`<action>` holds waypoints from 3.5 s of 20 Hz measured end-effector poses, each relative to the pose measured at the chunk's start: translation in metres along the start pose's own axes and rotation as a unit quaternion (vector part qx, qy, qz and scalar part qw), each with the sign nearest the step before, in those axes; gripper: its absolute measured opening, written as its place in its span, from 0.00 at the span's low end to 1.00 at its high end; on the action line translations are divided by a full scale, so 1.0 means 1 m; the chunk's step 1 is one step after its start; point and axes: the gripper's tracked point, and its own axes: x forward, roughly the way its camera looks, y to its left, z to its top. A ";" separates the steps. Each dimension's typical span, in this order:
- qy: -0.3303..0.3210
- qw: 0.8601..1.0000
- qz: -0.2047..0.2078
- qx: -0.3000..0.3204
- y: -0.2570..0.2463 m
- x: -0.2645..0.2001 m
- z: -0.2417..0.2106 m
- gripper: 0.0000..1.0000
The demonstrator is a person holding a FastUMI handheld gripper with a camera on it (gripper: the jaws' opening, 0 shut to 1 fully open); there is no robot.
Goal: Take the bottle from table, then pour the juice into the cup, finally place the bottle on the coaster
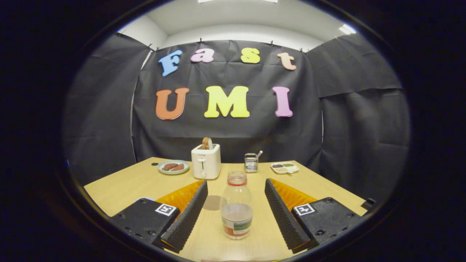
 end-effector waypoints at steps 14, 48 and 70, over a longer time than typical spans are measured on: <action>0.018 1.000 -0.013 -0.014 -0.007 0.039 -0.077 1.00; 0.086 0.958 -0.028 -0.273 0.029 0.015 -0.074 0.79; 0.065 0.824 -0.024 -0.562 0.044 0.013 -0.055 0.79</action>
